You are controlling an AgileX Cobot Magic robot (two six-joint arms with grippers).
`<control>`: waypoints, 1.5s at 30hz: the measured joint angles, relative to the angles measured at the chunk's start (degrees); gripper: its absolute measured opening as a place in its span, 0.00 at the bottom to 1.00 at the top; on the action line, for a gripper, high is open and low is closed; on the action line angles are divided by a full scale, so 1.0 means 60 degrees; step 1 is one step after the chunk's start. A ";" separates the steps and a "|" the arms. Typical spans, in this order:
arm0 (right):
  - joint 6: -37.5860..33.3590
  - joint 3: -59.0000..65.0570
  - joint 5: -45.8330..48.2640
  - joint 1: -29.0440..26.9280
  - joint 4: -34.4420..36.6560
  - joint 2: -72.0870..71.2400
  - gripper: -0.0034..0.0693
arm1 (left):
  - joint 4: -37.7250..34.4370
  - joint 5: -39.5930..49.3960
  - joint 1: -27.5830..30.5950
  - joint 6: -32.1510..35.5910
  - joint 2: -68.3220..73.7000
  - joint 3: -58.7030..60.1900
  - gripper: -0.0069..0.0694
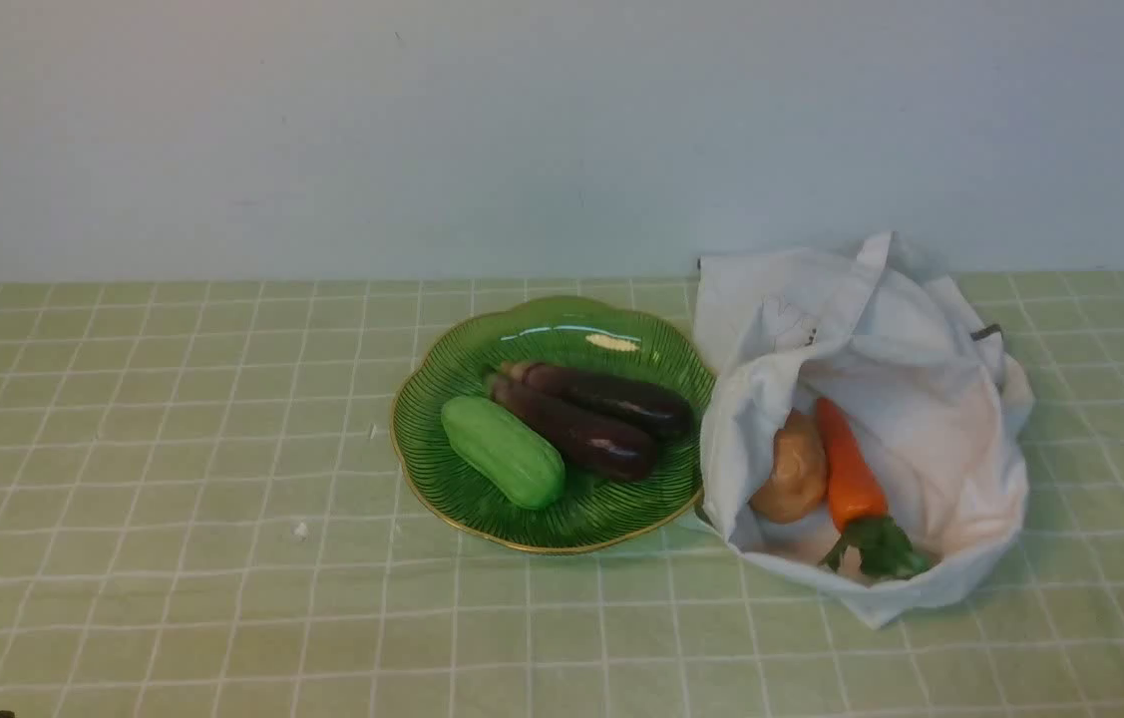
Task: Take vegetables from bag on green coffee tablecloth place on plate.
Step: 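Reach into the cloth bag and grasp a vegetable inside it with the right gripper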
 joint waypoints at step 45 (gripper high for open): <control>0.1084 0.0012 -0.0167 0.0000 0.1987 0.0000 0.03 | 0.0000 0.0000 0.0000 0.0000 0.0000 0.0000 0.08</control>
